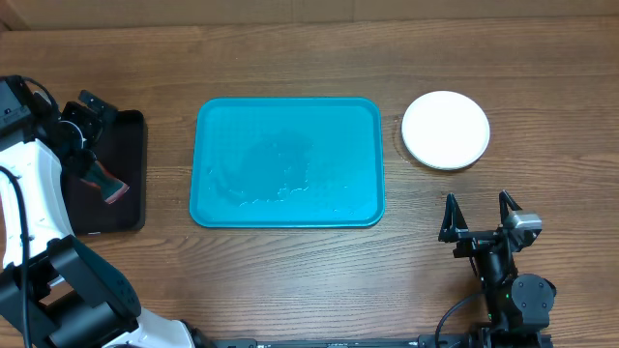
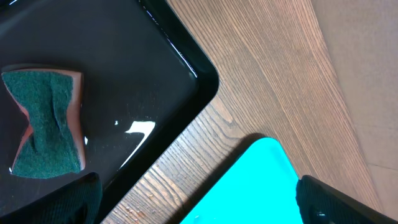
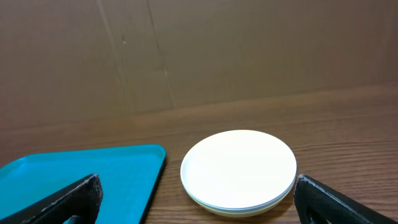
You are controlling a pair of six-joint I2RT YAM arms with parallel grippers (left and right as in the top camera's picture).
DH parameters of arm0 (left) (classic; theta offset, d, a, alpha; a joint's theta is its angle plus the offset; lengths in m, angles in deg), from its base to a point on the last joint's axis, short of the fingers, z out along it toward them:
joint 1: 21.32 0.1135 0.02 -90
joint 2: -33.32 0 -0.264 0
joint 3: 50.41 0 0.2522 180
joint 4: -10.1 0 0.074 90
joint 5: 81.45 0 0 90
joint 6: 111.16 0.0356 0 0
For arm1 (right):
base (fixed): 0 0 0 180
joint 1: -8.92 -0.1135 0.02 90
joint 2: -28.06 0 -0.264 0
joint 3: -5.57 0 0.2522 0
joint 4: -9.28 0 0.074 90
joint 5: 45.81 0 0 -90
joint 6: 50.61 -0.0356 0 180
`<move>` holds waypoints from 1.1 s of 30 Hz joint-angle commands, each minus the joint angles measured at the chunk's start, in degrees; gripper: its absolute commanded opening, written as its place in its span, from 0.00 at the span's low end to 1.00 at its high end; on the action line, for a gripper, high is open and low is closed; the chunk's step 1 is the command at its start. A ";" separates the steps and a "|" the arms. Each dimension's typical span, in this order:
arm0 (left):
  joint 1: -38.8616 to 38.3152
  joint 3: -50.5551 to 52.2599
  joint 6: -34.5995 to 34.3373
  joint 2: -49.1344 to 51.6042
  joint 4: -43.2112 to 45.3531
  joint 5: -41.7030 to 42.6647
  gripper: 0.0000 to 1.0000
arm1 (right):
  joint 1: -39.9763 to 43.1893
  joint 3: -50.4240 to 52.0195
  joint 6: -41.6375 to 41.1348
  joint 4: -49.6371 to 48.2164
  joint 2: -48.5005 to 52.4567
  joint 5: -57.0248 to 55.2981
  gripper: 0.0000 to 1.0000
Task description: Clean dirty plates on tray and stack at the side
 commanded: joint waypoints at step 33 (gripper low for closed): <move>-9.55 5.25 1.90 -14.82 -9.03 -22.56 1.00 | 0.44 0.59 0.26 -0.31 -0.52 -0.48 1.00</move>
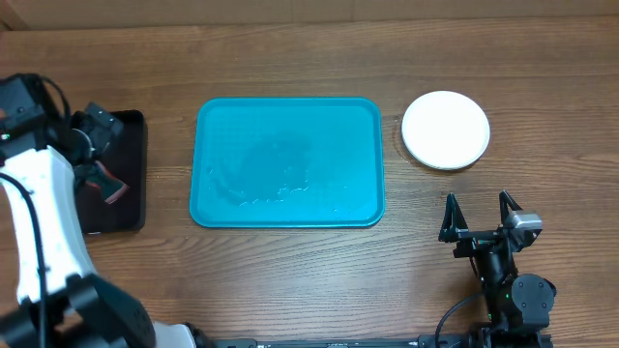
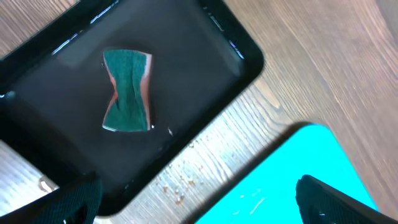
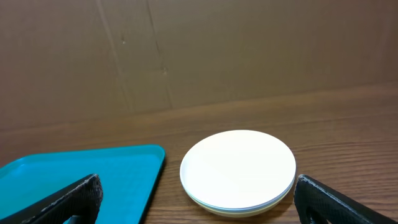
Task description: Clean dirty plates on tray and stack at the side
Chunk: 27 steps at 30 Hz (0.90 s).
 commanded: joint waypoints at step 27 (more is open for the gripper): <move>-20.50 37.73 8.57 -68.04 -3.76 -17.44 1.00 | 0.44 0.59 0.22 -0.31 -0.52 -0.35 1.00</move>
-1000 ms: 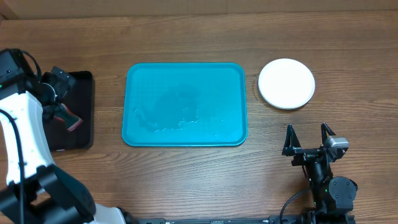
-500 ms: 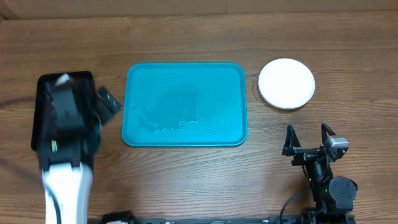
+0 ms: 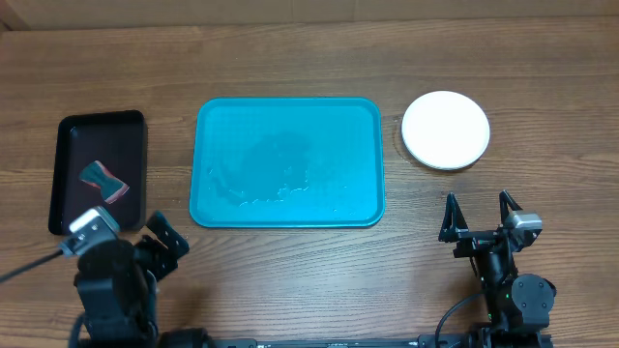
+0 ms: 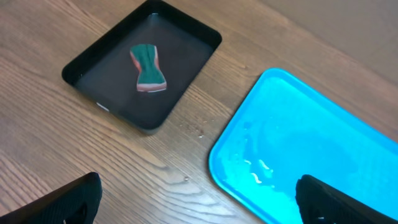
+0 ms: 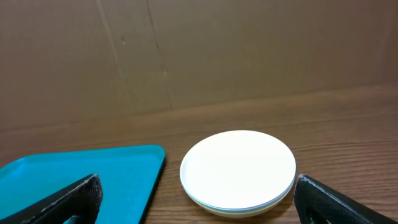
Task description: Clean dirty plates on tray and stack at the side
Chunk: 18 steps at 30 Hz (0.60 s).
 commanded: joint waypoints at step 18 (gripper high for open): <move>-0.09 35.87 13.07 -25.99 37.86 11.43 1.00 | 0.44 0.59 0.20 -0.28 -0.46 -0.39 1.00</move>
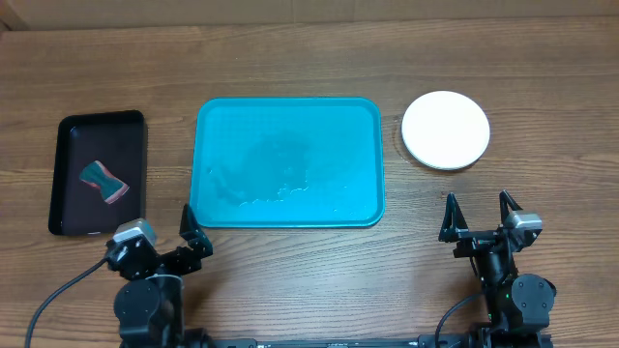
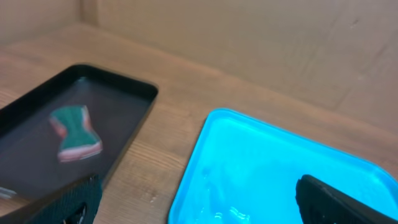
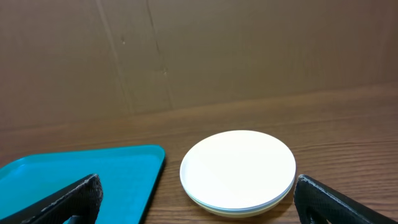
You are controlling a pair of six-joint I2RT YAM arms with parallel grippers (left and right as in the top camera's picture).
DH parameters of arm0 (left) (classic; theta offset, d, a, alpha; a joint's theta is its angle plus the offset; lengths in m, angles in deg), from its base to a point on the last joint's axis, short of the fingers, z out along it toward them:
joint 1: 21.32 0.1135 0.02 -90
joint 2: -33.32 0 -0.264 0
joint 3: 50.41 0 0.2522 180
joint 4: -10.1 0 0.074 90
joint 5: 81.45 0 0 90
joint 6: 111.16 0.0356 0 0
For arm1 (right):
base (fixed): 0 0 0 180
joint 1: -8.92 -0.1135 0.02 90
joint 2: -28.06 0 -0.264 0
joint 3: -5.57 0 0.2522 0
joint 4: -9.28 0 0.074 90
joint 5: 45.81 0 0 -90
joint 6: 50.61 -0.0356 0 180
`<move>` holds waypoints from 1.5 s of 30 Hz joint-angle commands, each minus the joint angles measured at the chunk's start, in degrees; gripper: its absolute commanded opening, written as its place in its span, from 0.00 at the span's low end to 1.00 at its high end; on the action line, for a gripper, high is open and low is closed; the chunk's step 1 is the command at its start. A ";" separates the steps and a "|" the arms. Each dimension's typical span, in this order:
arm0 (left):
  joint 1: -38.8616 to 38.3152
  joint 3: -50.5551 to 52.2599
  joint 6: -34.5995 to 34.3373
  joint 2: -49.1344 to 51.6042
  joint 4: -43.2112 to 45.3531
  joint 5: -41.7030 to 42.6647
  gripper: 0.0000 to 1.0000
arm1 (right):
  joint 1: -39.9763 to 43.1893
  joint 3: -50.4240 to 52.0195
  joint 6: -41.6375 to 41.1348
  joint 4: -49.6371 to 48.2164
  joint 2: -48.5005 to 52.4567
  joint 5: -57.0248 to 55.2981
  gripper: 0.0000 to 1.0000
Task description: Clean dirty plates on tray and stack at the side
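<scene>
The blue tray [image 1: 288,160] lies mid-table, wet, with no plate on it; it shows too in the left wrist view [image 2: 280,174] and right wrist view [image 3: 74,177]. A stack of white plates [image 1: 445,130] [image 3: 238,168] sits to its right. In the black tray [image 1: 97,174] [image 2: 37,124] on the left lies the green and pink sponge [image 1: 103,181] [image 2: 74,132]. My left gripper [image 1: 158,246] [image 2: 199,202] rests open at the front left. My right gripper [image 1: 481,220] [image 3: 199,199] rests open at the front right, facing the plates.
Brown cardboard walls [image 3: 199,50] close off the far side of the wooden table [image 1: 290,280].
My left arm has drawn back further to the front edge and levelled, its camera looking across the table at the two trays. The right arm has not moved.
My left gripper was open low over the black tray, right by the sponge lying in it. It stood higher above that tray, then was back near the table's front left. Now it rests there, open. The sponge, plates and right arm stayed put.
</scene>
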 commanded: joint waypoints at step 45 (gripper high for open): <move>-0.02 16.70 13.97 -4.59 20.79 5.29 1.00 | 0.44 0.59 0.22 -0.26 -0.46 -0.35 1.00</move>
